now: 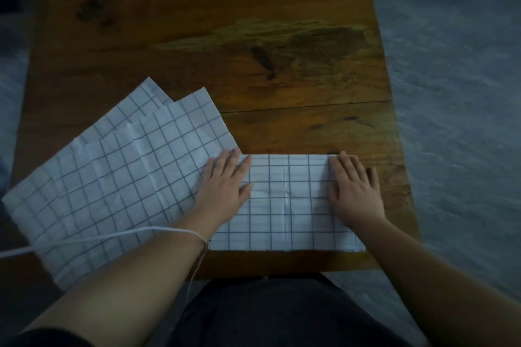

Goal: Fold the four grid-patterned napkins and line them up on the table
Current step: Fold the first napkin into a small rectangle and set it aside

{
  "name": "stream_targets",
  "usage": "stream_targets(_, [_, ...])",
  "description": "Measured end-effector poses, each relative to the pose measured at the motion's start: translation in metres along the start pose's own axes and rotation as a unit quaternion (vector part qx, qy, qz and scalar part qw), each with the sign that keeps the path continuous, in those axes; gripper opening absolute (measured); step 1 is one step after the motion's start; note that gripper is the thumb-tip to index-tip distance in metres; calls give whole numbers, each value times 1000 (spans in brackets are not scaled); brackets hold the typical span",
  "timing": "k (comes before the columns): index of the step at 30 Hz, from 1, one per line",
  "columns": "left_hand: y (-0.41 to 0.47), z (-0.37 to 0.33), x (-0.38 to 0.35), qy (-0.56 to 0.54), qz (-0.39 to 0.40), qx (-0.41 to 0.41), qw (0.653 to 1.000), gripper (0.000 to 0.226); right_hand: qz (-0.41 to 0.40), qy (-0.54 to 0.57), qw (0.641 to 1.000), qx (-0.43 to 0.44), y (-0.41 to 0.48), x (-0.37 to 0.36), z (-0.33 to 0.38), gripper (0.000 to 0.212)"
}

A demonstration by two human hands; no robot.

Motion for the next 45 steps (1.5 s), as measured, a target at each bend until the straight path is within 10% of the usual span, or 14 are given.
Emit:
stream_targets(12, [1, -41, 27, -24, -14, -24, 999, 66, 36, 8, 996, 81, 9, -8, 68, 65])
stream_targets(22, [3, -22, 21, -48, 12, -45, 998, 67, -3, 6, 1000, -22, 6, 24, -3, 60])
stream_targets(26, [19, -34, 48, -94, -78, -52, 991, 55, -43, 41, 998, -37, 29, 40, 7, 49])
stream_targets(32, [72, -56, 85, -151, -13, -88, 984, 55, 15, 57, 996, -70, 54, 55, 14, 10])
stream_targets(38, [91, -51, 106, -172, 25, -71, 982, 18, -67, 328, 939, -82, 33, 91, 19, 11])
stream_targets(45, [99, -32, 203, -223, -199, -34, 954, 13, -238, 381, 893, 21, 11, 177, 50, 16])
Point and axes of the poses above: each hand's wrist, its own y-axis towards the middle knuckle, its own x-axis out of the back of the hand, z = x × y, the point moved 2 cm from there along y, towards the middle knuckle, and after that the axes turned 13 degrees about y, right-handed, at the moved point
